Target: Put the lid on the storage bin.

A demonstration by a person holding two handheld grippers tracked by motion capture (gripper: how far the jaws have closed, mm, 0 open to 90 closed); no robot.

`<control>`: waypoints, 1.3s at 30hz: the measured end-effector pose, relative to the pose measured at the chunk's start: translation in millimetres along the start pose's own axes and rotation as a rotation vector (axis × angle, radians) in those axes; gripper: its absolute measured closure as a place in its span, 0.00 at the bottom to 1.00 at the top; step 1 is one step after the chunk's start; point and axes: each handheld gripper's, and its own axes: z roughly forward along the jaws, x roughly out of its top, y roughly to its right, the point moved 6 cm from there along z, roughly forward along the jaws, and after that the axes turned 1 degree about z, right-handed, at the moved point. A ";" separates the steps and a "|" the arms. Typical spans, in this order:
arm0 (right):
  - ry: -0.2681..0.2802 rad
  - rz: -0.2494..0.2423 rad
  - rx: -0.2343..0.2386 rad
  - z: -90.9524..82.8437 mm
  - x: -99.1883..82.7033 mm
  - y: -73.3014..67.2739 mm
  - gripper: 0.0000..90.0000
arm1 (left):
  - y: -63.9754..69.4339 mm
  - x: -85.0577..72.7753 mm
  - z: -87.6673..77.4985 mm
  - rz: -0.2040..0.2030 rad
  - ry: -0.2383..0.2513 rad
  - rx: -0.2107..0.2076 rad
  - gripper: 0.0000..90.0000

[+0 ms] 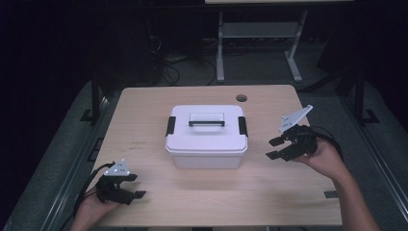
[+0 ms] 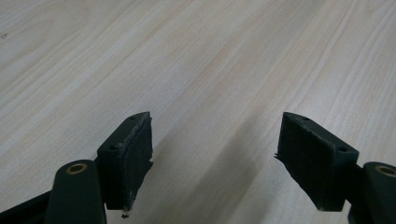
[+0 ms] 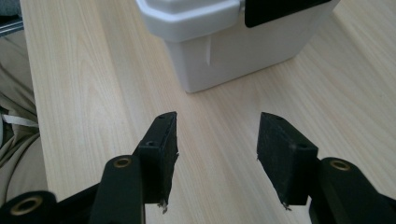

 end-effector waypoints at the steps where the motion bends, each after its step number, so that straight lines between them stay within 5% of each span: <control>1: 0.000 0.005 0.000 0.5 -1.6 -0.1 0.52 | 0.1 0.1 -0.1 -0.001 0.002 0.001 0.29; 39: 0.008 0.112 0.035 21.1 -58.8 -11.2 0.47 | 1.7 2.8 -3.2 0.003 0.018 0.009 0.29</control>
